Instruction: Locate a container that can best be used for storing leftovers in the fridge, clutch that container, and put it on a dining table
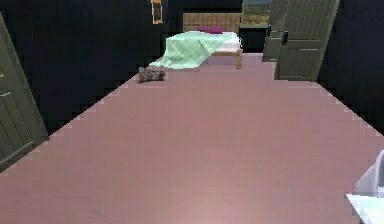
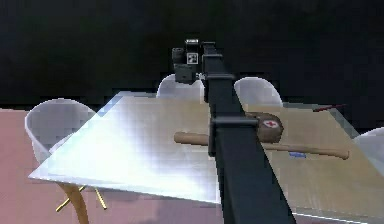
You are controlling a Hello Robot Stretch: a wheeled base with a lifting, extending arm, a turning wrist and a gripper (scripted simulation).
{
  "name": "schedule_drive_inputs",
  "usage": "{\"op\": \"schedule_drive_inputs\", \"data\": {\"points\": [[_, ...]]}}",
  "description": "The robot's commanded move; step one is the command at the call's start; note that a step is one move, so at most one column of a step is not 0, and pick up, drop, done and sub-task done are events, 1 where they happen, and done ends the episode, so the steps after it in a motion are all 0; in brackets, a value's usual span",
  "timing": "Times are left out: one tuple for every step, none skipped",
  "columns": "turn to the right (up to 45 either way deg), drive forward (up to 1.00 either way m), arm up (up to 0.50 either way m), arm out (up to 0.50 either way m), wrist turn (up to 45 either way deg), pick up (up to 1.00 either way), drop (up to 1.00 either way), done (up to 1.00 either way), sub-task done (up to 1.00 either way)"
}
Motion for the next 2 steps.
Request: {"op": "schedule_drive_inputs", "data": {"points": [[0.0,0.00,0.00,-0.08,0.0,0.00,0.00,0.00,0.00],[0.0,0.00,0.00,0.00,0.0,0.00,0.00,1.00,0.00]]}}
